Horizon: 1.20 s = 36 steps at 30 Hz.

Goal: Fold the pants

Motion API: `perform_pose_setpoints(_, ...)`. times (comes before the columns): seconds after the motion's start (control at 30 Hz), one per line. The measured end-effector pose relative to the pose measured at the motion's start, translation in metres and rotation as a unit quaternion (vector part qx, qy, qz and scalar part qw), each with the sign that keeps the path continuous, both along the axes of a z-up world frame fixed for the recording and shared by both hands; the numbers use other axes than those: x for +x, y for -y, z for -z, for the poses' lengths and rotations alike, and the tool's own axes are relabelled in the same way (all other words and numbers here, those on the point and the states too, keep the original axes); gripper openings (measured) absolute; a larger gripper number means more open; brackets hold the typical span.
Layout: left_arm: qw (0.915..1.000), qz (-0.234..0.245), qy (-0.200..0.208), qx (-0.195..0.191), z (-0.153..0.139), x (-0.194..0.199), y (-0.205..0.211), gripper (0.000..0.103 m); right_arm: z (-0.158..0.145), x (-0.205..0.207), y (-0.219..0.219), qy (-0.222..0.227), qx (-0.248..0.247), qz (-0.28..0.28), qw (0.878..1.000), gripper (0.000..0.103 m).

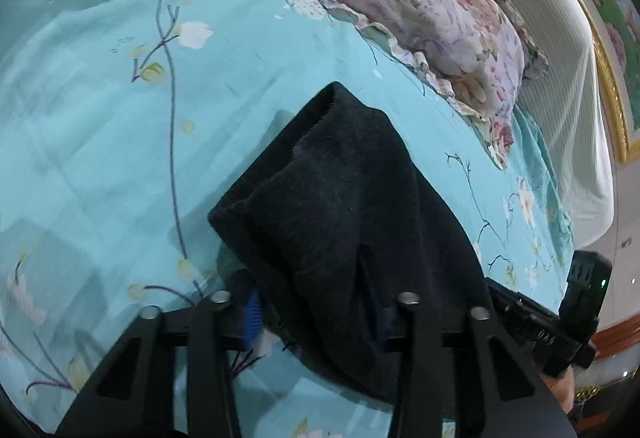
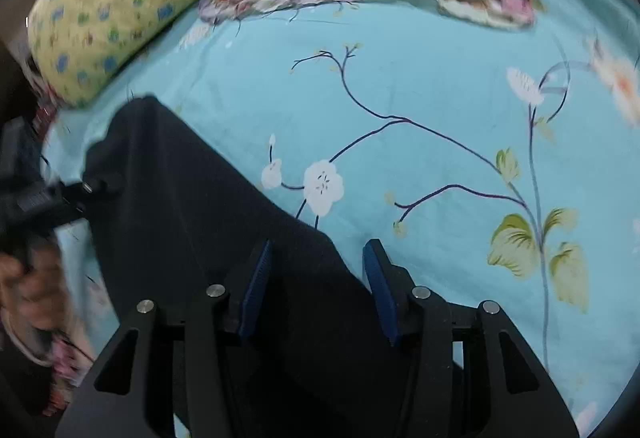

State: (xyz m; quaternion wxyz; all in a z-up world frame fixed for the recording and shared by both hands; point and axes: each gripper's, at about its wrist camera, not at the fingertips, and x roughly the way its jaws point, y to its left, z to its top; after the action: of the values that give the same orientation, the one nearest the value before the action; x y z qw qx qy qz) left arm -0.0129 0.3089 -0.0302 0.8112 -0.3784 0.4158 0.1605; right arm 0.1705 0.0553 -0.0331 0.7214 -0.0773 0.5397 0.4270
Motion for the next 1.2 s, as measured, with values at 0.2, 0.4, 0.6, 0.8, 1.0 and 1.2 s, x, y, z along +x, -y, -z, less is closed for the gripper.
perform_pose_setpoints(0.2,0.9988,0.016,0.046,-0.008,-0.011,-0.011,0.002,0.013,-0.001,0.006,0.007,-0.037,0.024,-0.001,0.999,0.015)
perform_pose_setpoints(0.4,0.9893,0.055,0.135,0.013,-0.053,-0.043,0.012,0.012,-0.058,-0.015,0.004,0.125,0.002,0.022,0.992,0.012)
perform_pose_setpoints(0.6,0.9909,0.056,0.122,0.011,-0.041,-0.044,0.0,0.013,-0.055,-0.025,-0.019,0.169,-0.026,0.017,0.985,0.012)
perform_pose_setpoints(0.8,0.9947,0.064,0.078,0.019,-0.011,-0.023,-0.009,0.016,-0.026,-0.024,-0.024,0.142,-0.032,0.039,0.989,0.012)
perform_pose_setpoints(1.0,0.9961,0.032,0.071,0.042,-0.015,-0.04,-0.017,0.05,-0.022,-0.02,-0.014,0.131,-0.03,0.083,0.987,0.033)
perform_pose_setpoints(1.2,0.9954,-0.001,0.078,0.057,-0.033,-0.063,-0.025,0.058,-0.04,-0.03,0.022,0.111,0.004,0.129,0.985,0.039)
